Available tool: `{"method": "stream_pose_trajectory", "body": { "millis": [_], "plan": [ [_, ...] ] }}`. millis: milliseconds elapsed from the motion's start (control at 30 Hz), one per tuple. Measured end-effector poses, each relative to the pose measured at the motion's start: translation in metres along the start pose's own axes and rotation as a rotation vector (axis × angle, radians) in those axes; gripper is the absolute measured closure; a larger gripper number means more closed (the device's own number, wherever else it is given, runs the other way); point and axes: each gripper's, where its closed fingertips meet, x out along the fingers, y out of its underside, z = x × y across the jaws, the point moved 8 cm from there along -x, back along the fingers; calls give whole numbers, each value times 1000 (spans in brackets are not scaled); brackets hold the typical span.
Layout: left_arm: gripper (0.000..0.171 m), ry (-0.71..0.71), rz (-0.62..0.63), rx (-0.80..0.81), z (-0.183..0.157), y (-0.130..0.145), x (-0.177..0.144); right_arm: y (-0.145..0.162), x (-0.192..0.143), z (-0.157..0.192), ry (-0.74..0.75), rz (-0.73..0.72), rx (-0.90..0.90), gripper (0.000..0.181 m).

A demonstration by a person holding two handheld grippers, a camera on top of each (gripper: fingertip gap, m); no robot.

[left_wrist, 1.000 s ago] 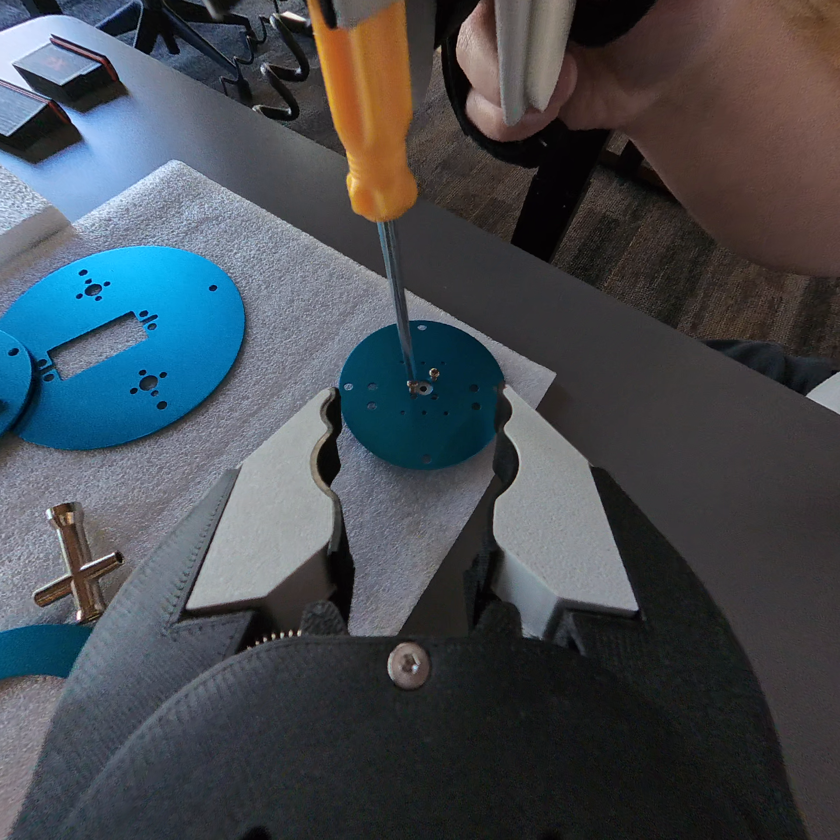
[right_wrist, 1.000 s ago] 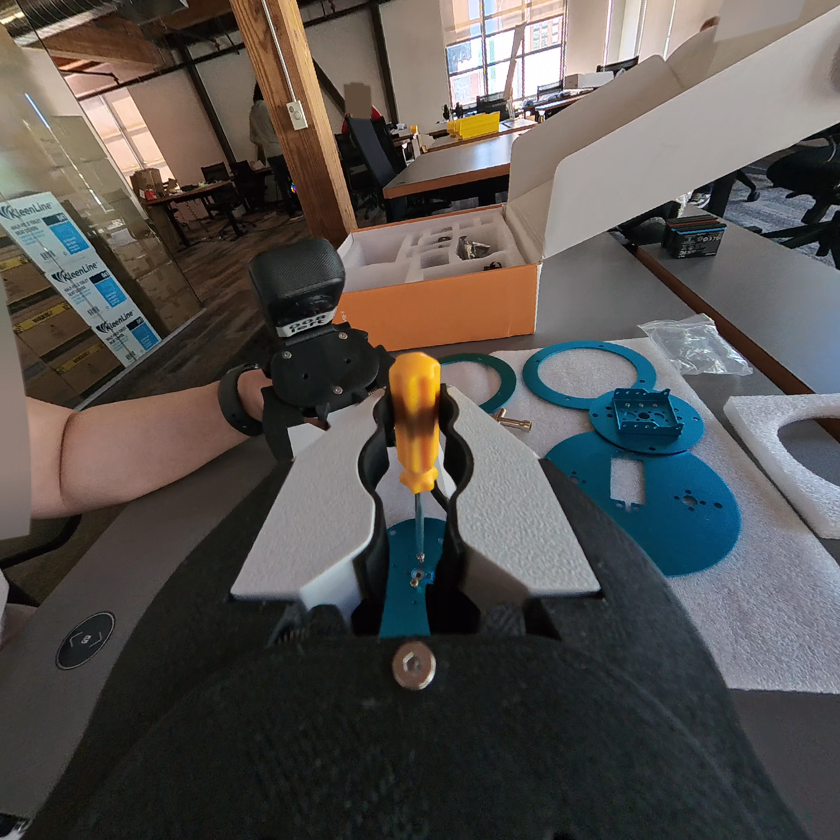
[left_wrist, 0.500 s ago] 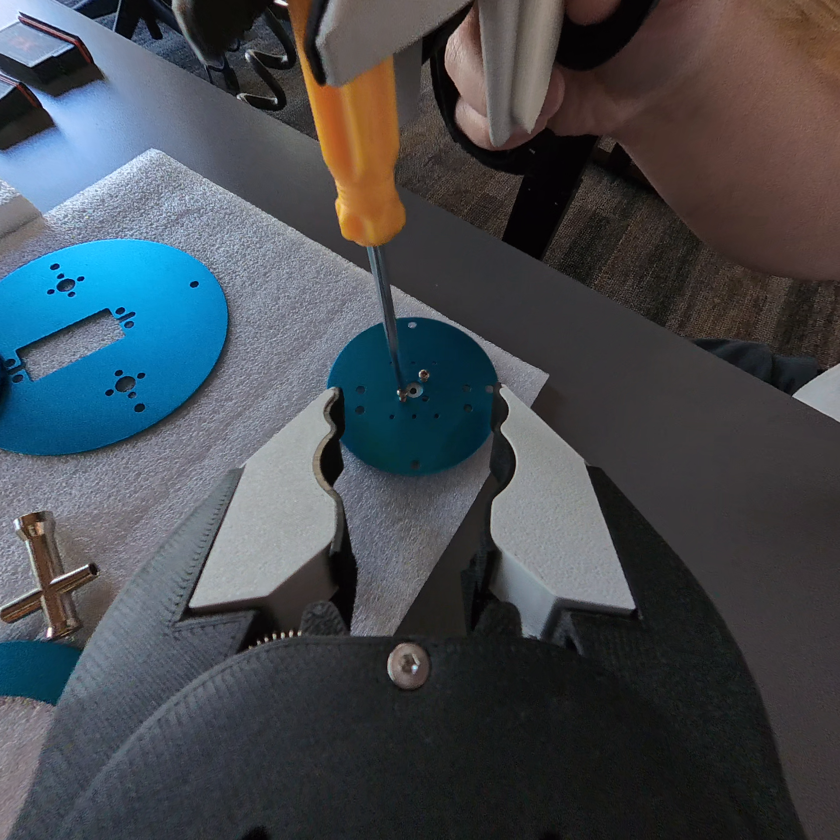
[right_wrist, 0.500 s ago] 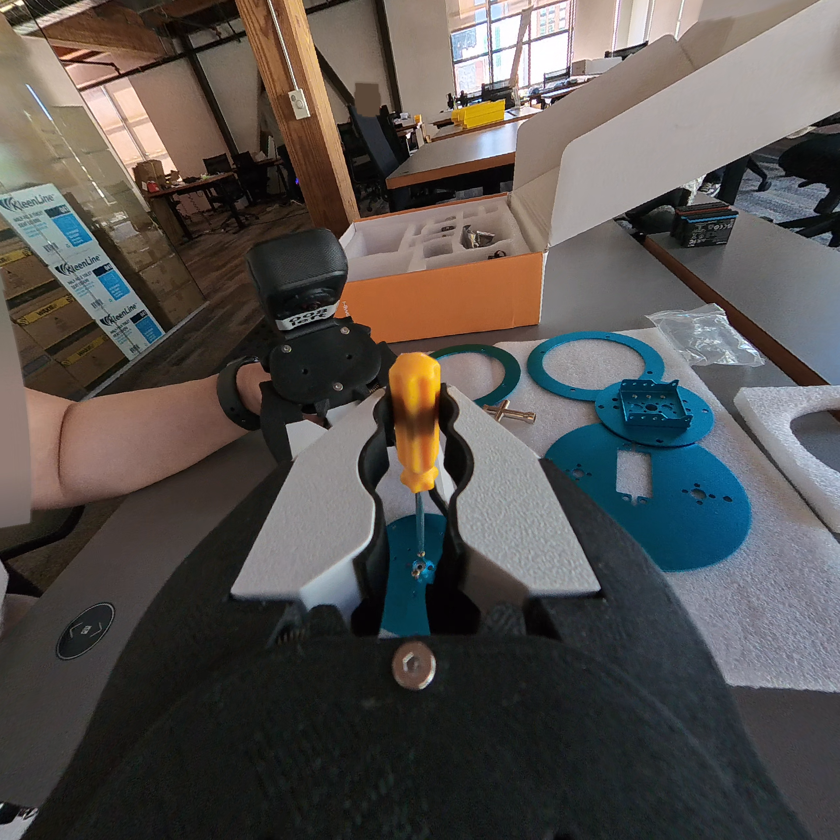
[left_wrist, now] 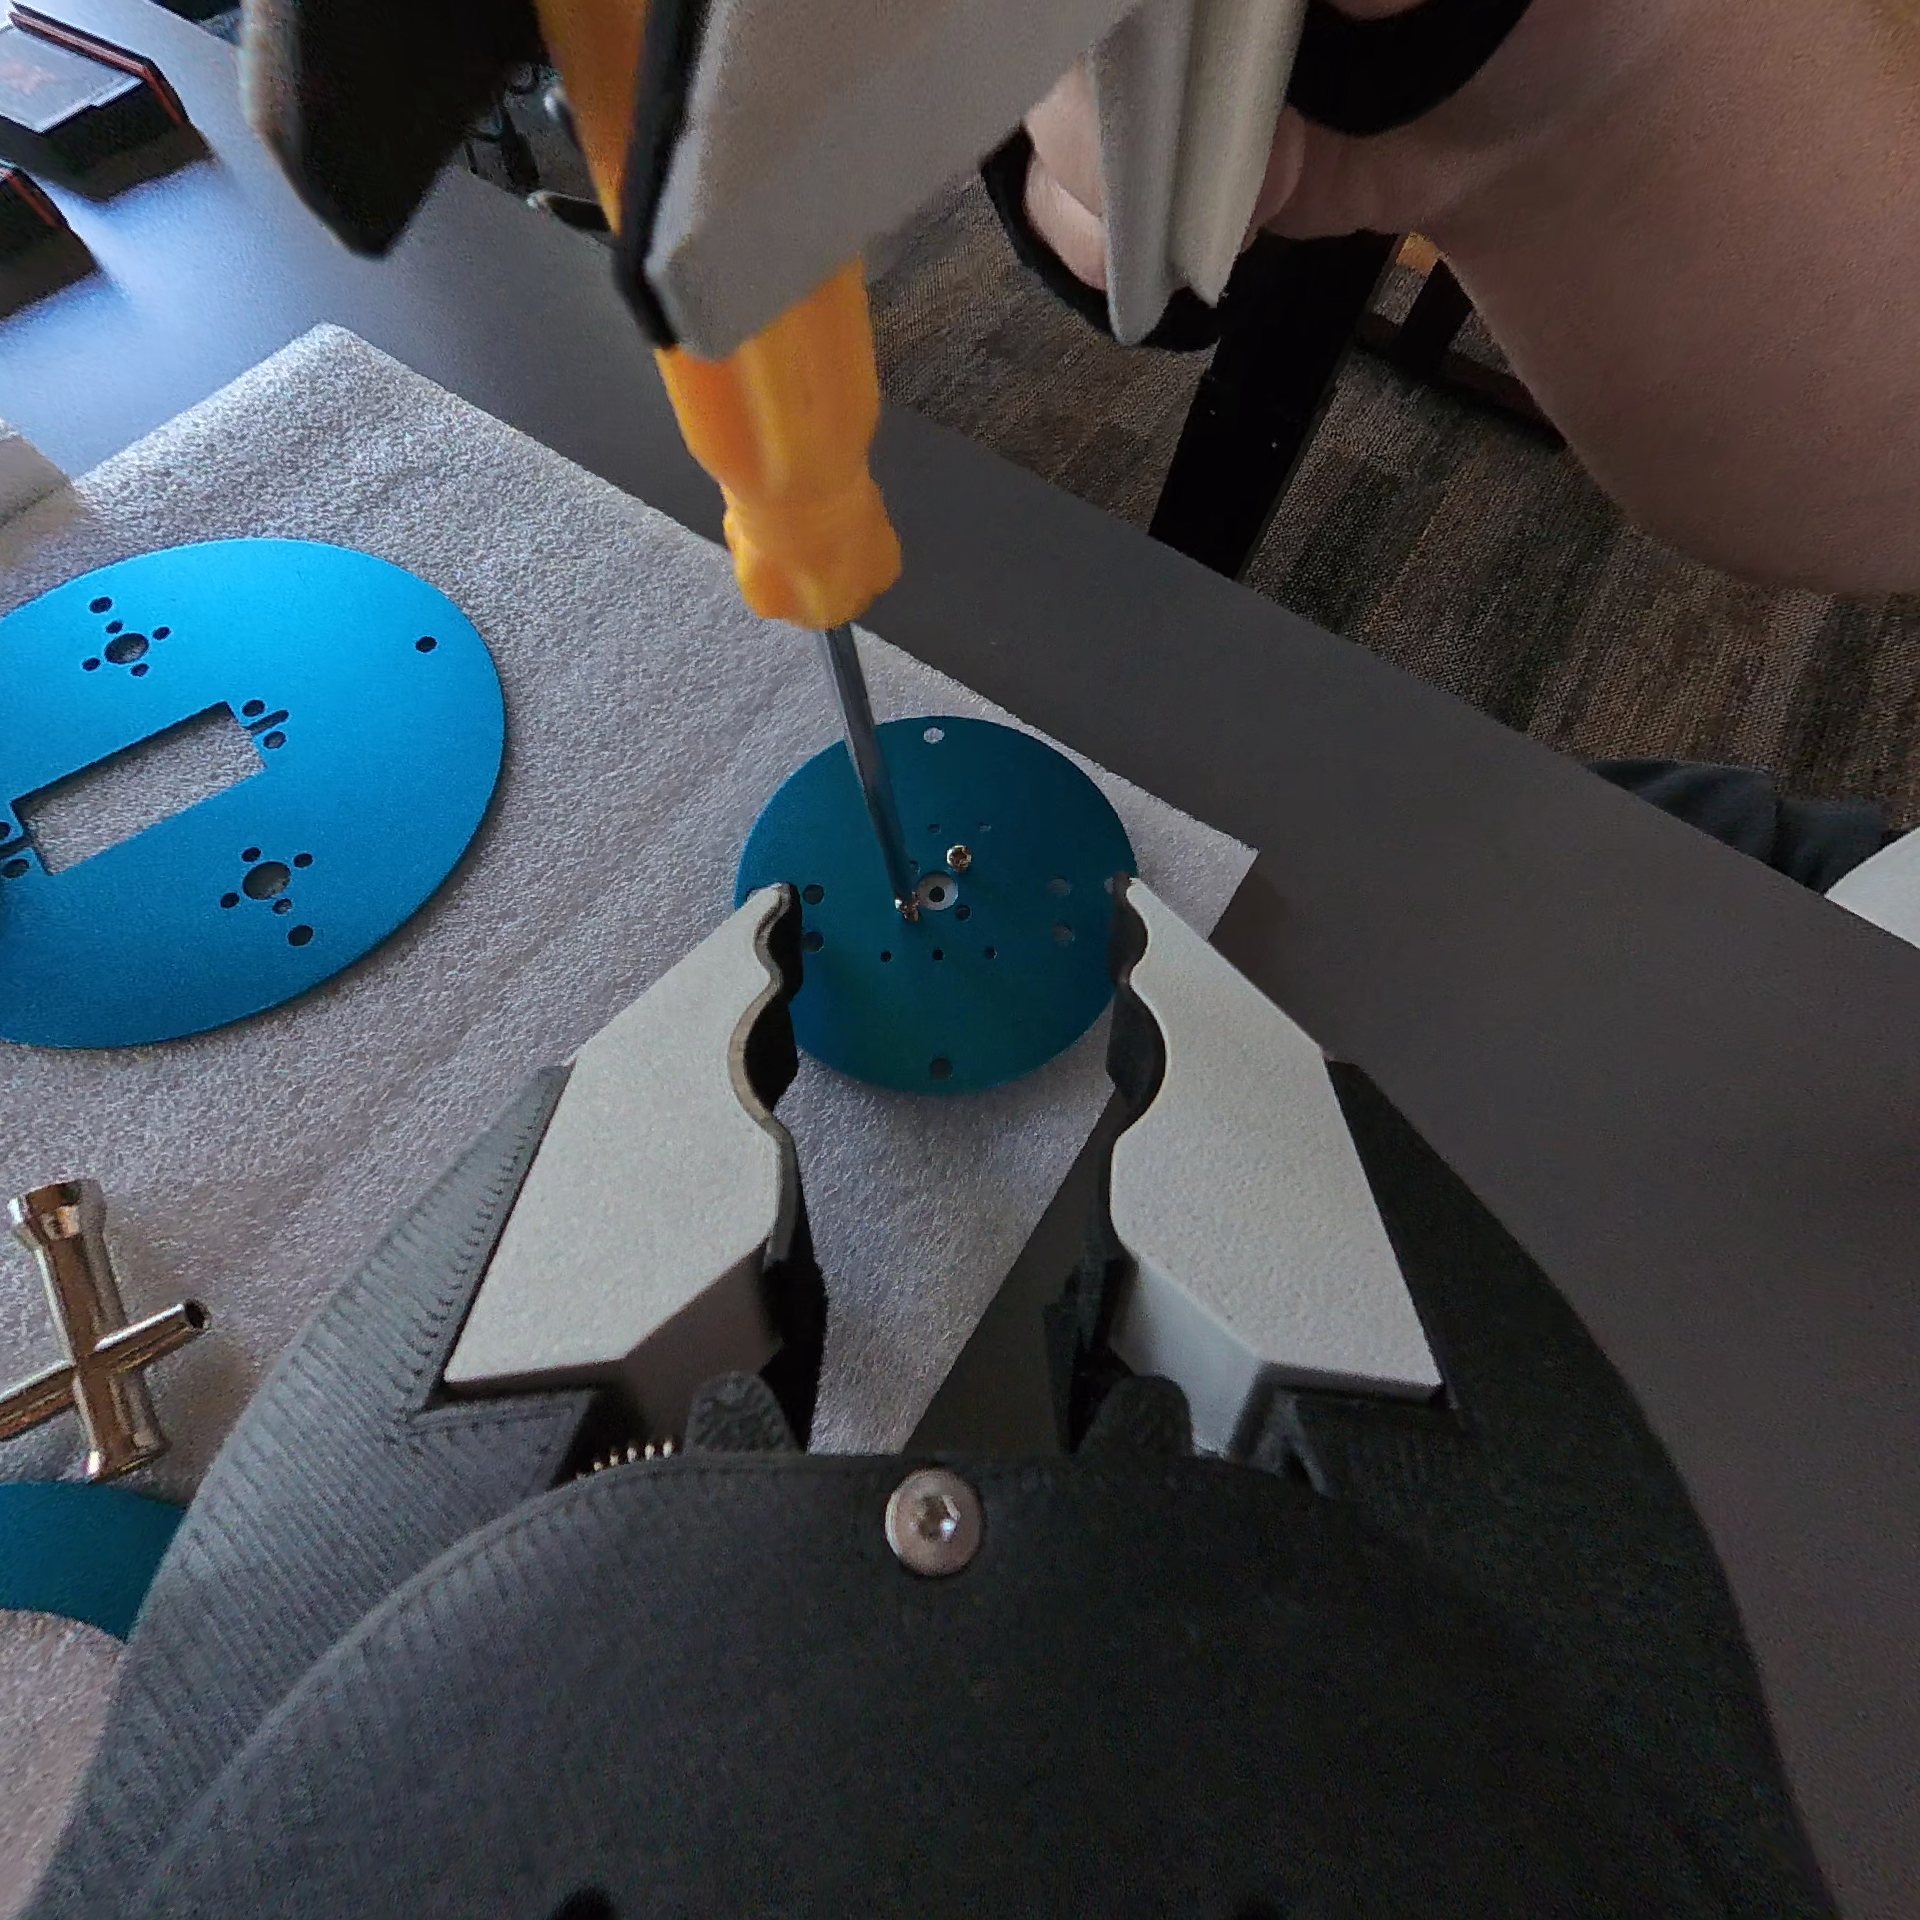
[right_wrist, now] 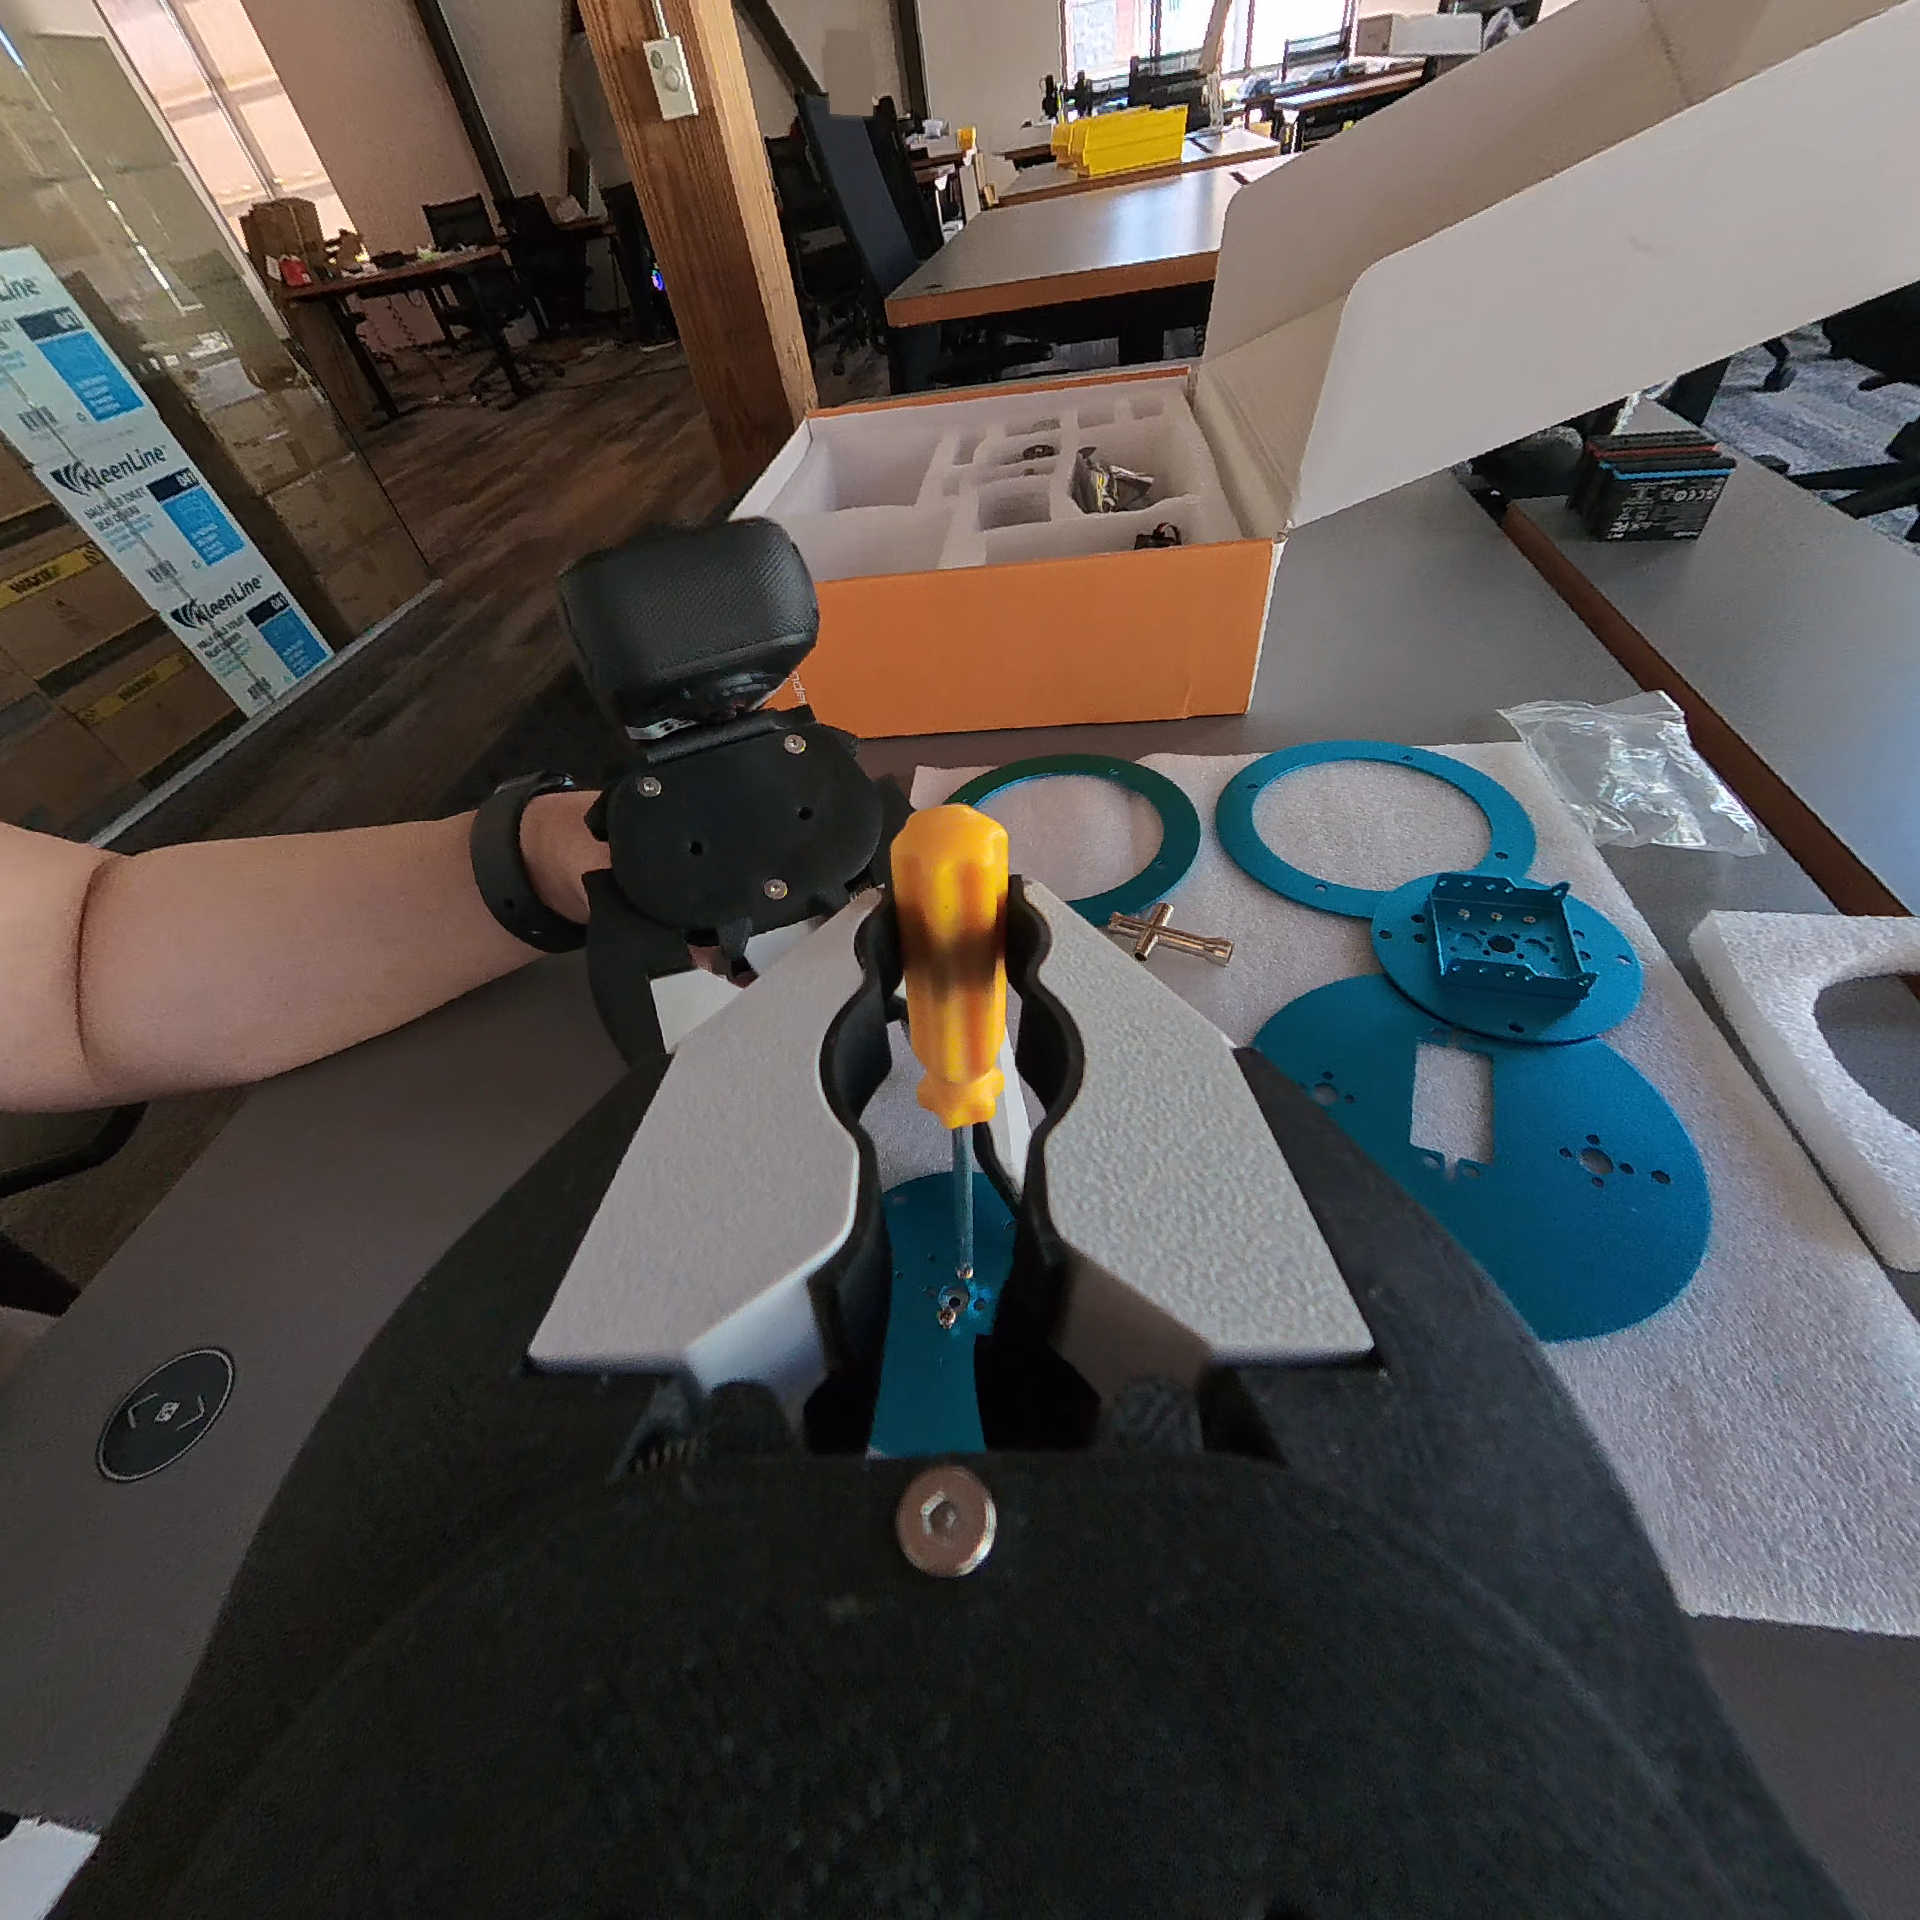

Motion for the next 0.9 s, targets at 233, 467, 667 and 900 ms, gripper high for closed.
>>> {"method": "stream_pose_trajectory", "body": {
  "millis": [233,467,667,900],
  "plan": [
    [118,4,14,3,-1,1,1,-2,7,4,-10,17,-34,163],
    [118,1,22,8,-2,1,2,1,4,9,-36,-40,-26,164],
    [119,-6,21,-1,-2,0,3,8,-1,14,-55,-138,-89,164],
    [122,-2,12,-17,0,0,1,14,-8,9,-23,-206,-19,164]
  ]
}}
